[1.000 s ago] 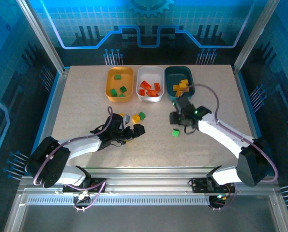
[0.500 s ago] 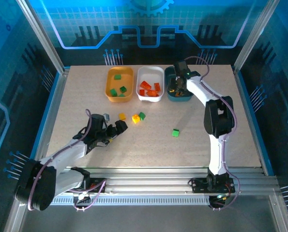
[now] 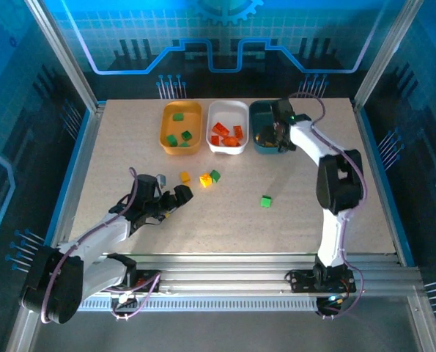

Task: Sort the legos into containers by color

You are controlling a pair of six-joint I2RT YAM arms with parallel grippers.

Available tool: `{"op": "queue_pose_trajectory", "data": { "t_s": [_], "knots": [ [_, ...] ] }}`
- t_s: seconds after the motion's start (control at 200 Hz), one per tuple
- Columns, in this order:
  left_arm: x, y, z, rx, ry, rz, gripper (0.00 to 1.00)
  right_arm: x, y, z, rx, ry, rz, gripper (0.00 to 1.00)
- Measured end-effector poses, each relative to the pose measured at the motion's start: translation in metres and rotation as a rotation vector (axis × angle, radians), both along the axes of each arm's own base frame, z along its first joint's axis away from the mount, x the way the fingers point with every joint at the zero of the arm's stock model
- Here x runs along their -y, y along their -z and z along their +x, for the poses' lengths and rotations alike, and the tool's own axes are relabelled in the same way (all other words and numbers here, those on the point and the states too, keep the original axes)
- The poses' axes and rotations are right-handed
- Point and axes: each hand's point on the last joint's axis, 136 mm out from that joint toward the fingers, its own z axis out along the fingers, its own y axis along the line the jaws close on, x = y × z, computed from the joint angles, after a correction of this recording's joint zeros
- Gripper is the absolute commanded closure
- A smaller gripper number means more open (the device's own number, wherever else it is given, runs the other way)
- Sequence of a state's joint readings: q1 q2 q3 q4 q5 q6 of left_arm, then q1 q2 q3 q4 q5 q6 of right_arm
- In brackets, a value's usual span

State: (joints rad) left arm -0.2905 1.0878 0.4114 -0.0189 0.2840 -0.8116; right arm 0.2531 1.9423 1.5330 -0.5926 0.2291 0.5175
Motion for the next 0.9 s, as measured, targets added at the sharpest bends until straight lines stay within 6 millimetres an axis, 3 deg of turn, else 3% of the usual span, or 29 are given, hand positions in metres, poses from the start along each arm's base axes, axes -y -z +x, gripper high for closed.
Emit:
{"op": "queue_pose_trajectory", "data": {
  "t_s": [0.1,0.15,0.205,0.29,0.43,0.505,0.595,0.805,0.9],
  "knots": [
    [0.001,0.000,0.002,0.009,0.000,-0.005,0.01,-0.009,-0.025,-0.055,0.066,-0.010,-0.029,0.08],
    [0.001,0.003,0.002,0.007,0.000,-0.004,0.01,-0.027,-0.035,-0.078,0.108,-0.035,-0.022,0.09],
    [0.001,0.006,0.003,0.004,0.000,-0.004,0.01,-0.048,-0.033,-0.098,0.122,-0.069,-0.003,0.11],
    [0.002,0.011,0.004,-0.007,0.001,-0.001,0.01,-0.068,-0.001,-0.126,0.067,-0.090,0.006,0.13],
    [0.003,0.015,0.005,-0.018,0.004,-0.001,0.01,-0.068,0.067,-0.164,-0.106,-0.075,-0.085,0.16],
    [0.003,0.015,0.005,-0.016,0.006,-0.003,0.01,-0.068,0.083,-0.174,-0.145,-0.060,-0.117,0.17],
    [0.003,0.015,0.005,-0.015,0.006,-0.003,0.01,-0.070,0.082,-0.174,-0.131,-0.040,-0.122,0.20],
    [0.001,0.020,-0.003,-0.018,0.006,-0.002,0.01,-0.074,0.084,-0.173,-0.115,-0.016,-0.096,0.52],
    [0.000,0.022,-0.006,-0.024,0.005,0.000,0.01,-0.079,0.084,-0.172,-0.099,-0.022,-0.083,0.59]
  ]
}}
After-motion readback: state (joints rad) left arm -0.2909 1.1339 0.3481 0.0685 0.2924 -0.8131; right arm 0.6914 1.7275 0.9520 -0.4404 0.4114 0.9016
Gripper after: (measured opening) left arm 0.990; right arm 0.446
